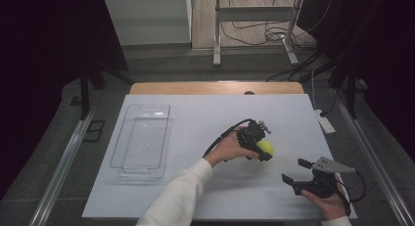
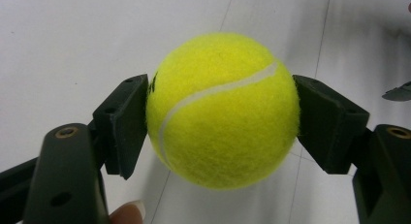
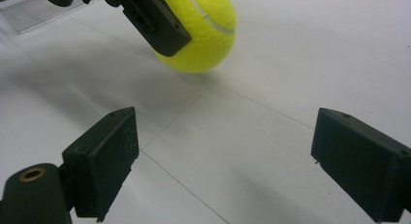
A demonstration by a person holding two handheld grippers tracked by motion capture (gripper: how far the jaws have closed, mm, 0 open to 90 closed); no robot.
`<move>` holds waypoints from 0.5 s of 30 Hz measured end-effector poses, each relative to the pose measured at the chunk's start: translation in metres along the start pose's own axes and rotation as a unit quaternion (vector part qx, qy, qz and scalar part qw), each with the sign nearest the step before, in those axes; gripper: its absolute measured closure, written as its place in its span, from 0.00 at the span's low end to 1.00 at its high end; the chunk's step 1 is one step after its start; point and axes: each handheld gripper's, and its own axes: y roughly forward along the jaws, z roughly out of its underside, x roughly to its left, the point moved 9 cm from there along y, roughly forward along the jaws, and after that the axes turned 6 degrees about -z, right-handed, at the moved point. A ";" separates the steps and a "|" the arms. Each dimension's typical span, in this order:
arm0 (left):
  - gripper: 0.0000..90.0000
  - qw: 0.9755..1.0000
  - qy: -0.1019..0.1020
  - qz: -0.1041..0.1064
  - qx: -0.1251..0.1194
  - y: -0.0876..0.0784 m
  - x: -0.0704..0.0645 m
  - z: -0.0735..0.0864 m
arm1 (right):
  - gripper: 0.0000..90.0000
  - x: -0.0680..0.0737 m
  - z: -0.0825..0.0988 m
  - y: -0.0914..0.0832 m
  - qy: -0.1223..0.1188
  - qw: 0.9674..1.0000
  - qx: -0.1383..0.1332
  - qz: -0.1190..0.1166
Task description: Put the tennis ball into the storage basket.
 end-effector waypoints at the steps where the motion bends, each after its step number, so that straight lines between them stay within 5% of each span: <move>1: 0.30 1.000 0.000 0.000 0.000 0.000 0.000 0.000 | 0.11 0.000 0.000 0.000 0.000 1.000 0.000 0.000; 15: 0.29 1.000 0.010 -0.018 -0.023 -0.018 0.002 -0.002 | 0.11 0.000 0.000 0.001 -0.003 1.000 0.001 -0.001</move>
